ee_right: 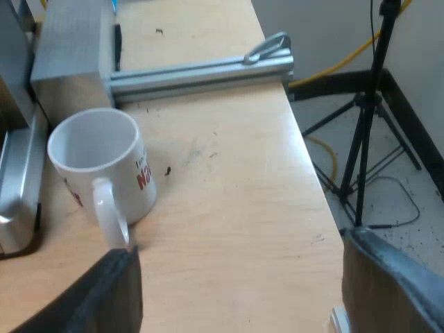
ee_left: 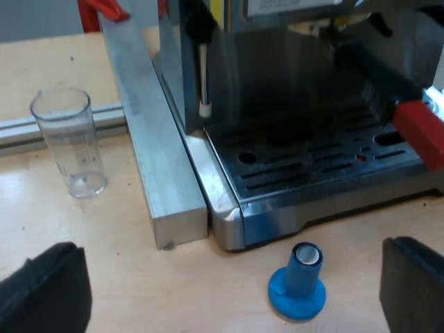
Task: Remove mug from coffee machine
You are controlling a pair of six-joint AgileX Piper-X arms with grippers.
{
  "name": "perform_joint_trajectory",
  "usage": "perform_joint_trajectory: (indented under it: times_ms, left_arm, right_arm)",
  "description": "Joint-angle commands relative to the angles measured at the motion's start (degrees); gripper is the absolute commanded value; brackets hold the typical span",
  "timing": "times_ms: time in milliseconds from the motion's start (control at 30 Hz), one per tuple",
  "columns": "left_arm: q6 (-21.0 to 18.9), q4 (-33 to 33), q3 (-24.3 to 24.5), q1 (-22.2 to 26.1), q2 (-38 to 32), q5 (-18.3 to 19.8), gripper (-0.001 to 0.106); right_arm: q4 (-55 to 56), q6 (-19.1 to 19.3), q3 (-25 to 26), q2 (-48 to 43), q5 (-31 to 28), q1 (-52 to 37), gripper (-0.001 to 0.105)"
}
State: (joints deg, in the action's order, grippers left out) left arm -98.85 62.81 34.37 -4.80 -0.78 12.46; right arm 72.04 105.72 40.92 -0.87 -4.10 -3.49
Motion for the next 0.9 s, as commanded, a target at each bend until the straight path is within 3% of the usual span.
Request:
perform_joint_trajectory:
  times_ms: [33,367,600,767,900]
  left_arm:
    - [0.20,-1.43,-1.96,-0.06,-7.70,-0.22,0.086]
    - [1.40,-5.12,-5.22,-0.06,-7.70,-0.22,0.086]
    - [1.40,-5.36,-5.28,-0.06,-7.70,-0.22,0.086]
    - [1.40,-5.69,-5.54,-0.06,-7.70,-0.22,0.086]
    - [1.40,-6.70,-6.05,-0.06,-7.70,-0.10,0.086]
  right_arm:
    - [-0.66,0.40,-1.17,-2.19,0.45,-0.13,0.063]
    - [-0.66,-0.56,-8.31,-2.19,0.03,-0.13,0.063]
    - [-5.35,-0.71,-8.37,-2.19,0.05,-0.13,0.063]
    - [-8.94,-4.23,-8.37,-2.19,0.05,-0.13,0.063]
    - [-10.18,-4.93,-9.27,-2.17,0.05,-0.13,0.063]
